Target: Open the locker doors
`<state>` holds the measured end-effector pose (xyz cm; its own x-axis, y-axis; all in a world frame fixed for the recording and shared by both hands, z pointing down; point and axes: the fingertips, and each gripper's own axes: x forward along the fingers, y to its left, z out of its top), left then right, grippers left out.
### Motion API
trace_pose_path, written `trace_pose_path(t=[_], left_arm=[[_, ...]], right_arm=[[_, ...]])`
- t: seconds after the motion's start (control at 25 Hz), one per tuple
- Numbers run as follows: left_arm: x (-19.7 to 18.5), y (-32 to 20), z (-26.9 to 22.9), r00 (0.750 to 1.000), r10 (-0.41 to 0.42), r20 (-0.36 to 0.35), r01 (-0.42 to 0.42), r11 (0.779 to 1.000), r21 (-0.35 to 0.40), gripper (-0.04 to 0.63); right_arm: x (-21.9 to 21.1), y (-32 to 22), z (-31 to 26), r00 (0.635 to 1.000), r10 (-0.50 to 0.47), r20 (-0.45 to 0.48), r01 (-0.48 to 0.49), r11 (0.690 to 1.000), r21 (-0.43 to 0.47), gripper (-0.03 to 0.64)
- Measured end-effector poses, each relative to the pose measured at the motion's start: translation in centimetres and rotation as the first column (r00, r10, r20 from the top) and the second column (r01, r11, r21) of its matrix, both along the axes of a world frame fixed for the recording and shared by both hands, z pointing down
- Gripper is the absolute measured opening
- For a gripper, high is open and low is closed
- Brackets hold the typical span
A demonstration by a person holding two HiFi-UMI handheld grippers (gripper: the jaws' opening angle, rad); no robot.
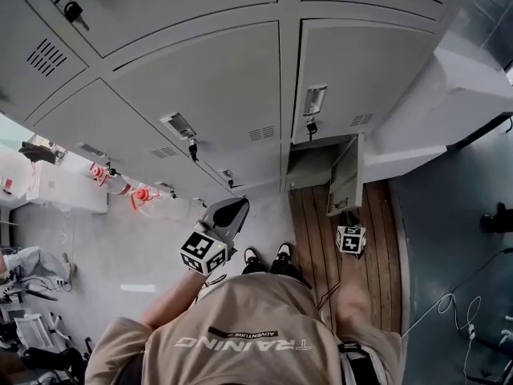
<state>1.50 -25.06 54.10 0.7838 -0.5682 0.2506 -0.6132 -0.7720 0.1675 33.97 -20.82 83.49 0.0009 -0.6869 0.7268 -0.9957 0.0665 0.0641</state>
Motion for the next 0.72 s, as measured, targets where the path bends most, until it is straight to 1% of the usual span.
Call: trace_pose_path(t=[0.12, 0.24, 0.32, 0.4, 0.44, 0.52, 0.6, 0.64, 0.72], left_arm=[[-1.4, 0.3, 0.0, 1.000, -0.024, -0.001, 0.024, 1.000, 0.004, 0.006], [-2.6, 0.1, 0.3, 0.998, -0.054, -0.018, 0.053, 0.998, -0.018, 0.006], [-2.9, 0.0, 0.6, 0.998, -0.060, -0.026, 0.059, 0.998, -0.030, 0.006], [-3.0, 0.1, 0.8, 0.998, -0.060, -0.031, 0.058, 0.998, -0.037, 0.006], [-3.0, 0.2, 0.8, 0.998, -0.058, -0.034, 0.057, 0.998, -0.037, 0.006], [-3.1, 0.0, 0.5, 0.998, -0.056, -0.041, 0.055, 0.998, -0.028, 0.006], [-3.3, -0.4, 0.1, 0.997, -0.060, -0.054, 0.059, 0.998, -0.020, 0.006], [-3.4, -0.6, -0.1, 0.996, -0.063, -0.063, 0.062, 0.998, -0.018, 0.006], [-3.3, -0.7, -0.6, 0.995, -0.065, -0.078, 0.065, 0.998, -0.009, 0.006]], right_arm=[[2.7, 1.3, 0.0, 0.994, 0.113, -0.013, -0.113, 0.993, -0.020, 0.066], [5.0, 2.0, -0.2, 0.978, 0.210, -0.011, -0.210, 0.977, -0.028, 0.064], [6.0, 2.3, -0.4, 0.963, 0.270, 0.008, -0.269, 0.963, -0.024, 0.063], [6.0, 3.0, -0.7, 0.944, 0.324, 0.059, -0.324, 0.946, -0.012, 0.063], [5.7, 3.3, -1.0, 0.932, 0.350, 0.099, -0.351, 0.936, -0.001, 0.061], [4.8, 3.3, -2.3, 0.898, 0.393, 0.198, -0.410, 0.911, 0.053, 0.057], [3.4, 2.6, -4.6, 0.873, 0.399, 0.280, -0.445, 0.887, 0.123, 0.033], [2.5, 2.1, -6.0, 0.875, 0.378, 0.302, -0.437, 0.885, 0.158, 0.022], [0.4, 0.6, -9.2, 0.904, 0.290, 0.314, -0.368, 0.901, 0.229, 0.011]])
